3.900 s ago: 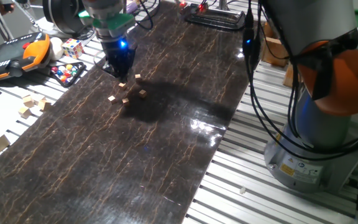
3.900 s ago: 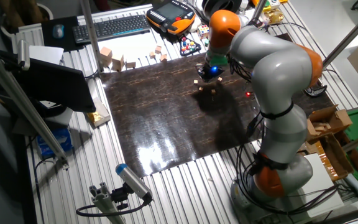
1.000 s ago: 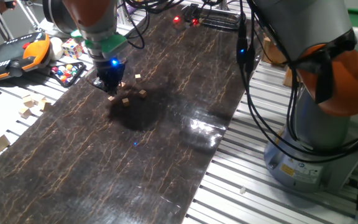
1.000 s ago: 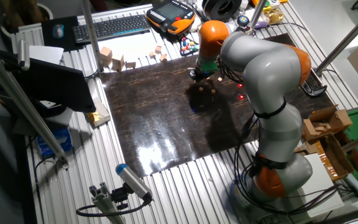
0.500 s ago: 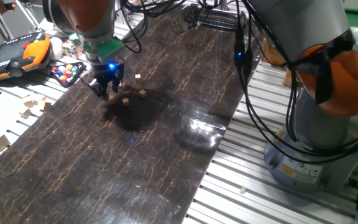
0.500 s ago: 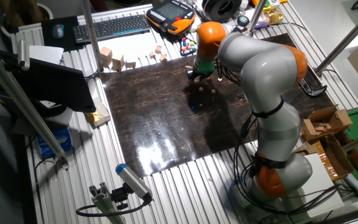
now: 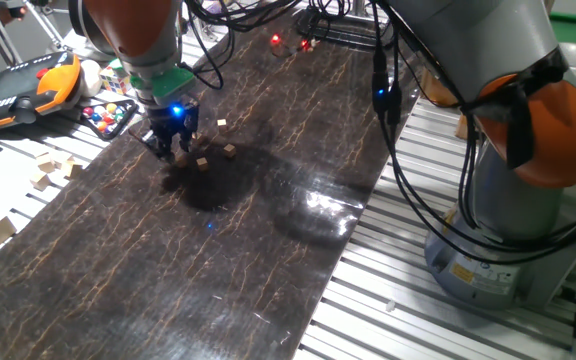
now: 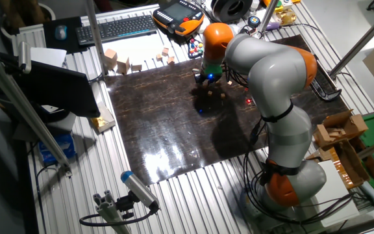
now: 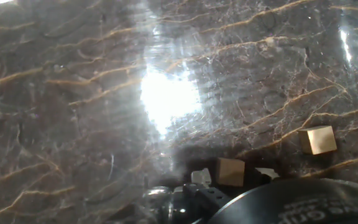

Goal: Stack the blocks in a vertical line of five

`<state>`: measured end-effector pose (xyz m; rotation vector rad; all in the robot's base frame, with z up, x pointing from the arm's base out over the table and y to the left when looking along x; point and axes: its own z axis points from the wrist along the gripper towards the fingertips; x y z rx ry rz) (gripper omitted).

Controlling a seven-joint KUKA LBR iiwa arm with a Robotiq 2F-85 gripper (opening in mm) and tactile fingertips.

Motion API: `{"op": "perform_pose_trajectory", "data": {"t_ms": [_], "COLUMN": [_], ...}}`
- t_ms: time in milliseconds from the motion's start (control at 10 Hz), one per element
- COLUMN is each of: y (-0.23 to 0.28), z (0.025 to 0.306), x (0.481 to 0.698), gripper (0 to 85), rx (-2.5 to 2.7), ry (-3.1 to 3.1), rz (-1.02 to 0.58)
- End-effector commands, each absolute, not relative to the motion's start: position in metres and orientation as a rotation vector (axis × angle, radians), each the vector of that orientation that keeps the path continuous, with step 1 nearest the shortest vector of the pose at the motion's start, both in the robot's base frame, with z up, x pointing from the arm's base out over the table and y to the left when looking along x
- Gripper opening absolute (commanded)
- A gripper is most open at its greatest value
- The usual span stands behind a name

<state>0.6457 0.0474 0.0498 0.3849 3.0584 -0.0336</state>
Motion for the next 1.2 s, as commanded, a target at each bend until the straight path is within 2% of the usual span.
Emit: {"op": "perform_pose_trajectory", "data": {"t_ms": [0, 600, 1100], "y": [0.048, 0.047, 0.048], "z": [0.048, 0.038, 0.035], "x": [0.645, 0.644, 0.644], "gripper": [42.0, 41.3, 37.0], "rx": [0.394, 0.408, 0.408], "ry": [3.059, 3.056, 3.052], "rz": [-0.034, -0.026, -0.030]}}
